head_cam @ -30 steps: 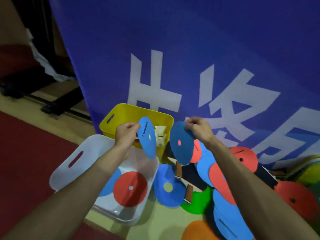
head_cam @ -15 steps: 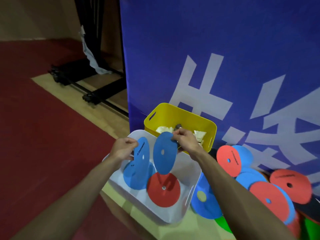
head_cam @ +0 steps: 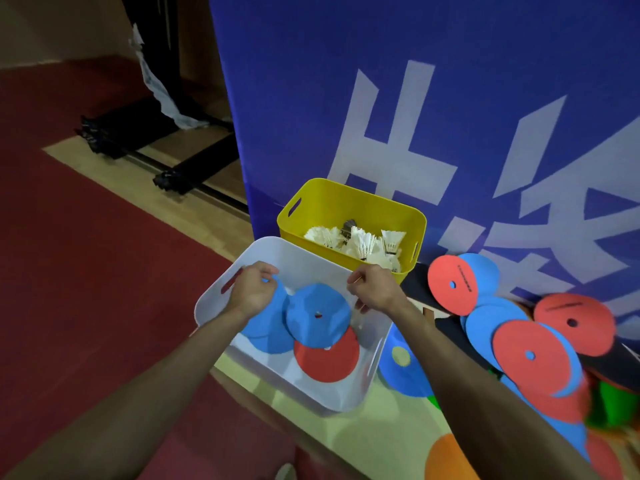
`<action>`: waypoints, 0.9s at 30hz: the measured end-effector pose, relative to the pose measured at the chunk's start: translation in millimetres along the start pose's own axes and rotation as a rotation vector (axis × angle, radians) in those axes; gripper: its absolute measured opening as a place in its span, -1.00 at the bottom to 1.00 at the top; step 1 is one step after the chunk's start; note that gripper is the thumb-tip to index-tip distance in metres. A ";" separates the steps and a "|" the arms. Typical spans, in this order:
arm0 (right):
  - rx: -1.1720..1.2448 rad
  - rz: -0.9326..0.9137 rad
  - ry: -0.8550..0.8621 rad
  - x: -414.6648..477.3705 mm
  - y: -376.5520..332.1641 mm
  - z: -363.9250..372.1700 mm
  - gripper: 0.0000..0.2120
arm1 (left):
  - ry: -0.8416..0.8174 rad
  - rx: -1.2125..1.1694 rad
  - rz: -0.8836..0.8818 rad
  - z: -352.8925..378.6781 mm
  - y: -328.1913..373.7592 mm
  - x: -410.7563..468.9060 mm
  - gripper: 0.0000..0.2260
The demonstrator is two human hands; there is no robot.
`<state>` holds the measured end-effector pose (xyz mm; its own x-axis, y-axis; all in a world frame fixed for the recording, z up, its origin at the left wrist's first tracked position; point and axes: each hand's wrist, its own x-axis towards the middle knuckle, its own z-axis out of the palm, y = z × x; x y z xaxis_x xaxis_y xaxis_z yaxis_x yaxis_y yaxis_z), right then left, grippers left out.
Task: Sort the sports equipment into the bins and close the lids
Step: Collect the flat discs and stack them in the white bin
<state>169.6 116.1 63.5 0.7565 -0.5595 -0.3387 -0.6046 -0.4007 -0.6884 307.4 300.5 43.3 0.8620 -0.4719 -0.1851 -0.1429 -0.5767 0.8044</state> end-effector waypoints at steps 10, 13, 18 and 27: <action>0.184 -0.018 0.275 -39.4 82.9 -64.8 -0.85 | -0.261 -0.048 0.243 115.9 77.7 -49.2 -0.78; 0.175 0.027 0.381 -55.7 123.0 -90.3 -0.84 | -0.366 -0.051 0.306 155.9 102.0 -67.9 -0.80; 0.321 0.206 0.425 -85.9 198.9 -124.5 -0.84 | -0.491 -0.002 0.362 218.8 133.0 -93.9 -0.81; 0.321 0.415 0.472 -142.6 328.4 -156.6 -0.87 | -0.700 0.093 0.308 317.3 151.4 -135.2 -0.75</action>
<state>-175.8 -49.3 -13.9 0.2462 -0.9038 -0.3501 -0.6612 0.1075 -0.7424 14.9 65.3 11.0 0.2723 -0.9145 -0.2992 -0.3941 -0.3897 0.8323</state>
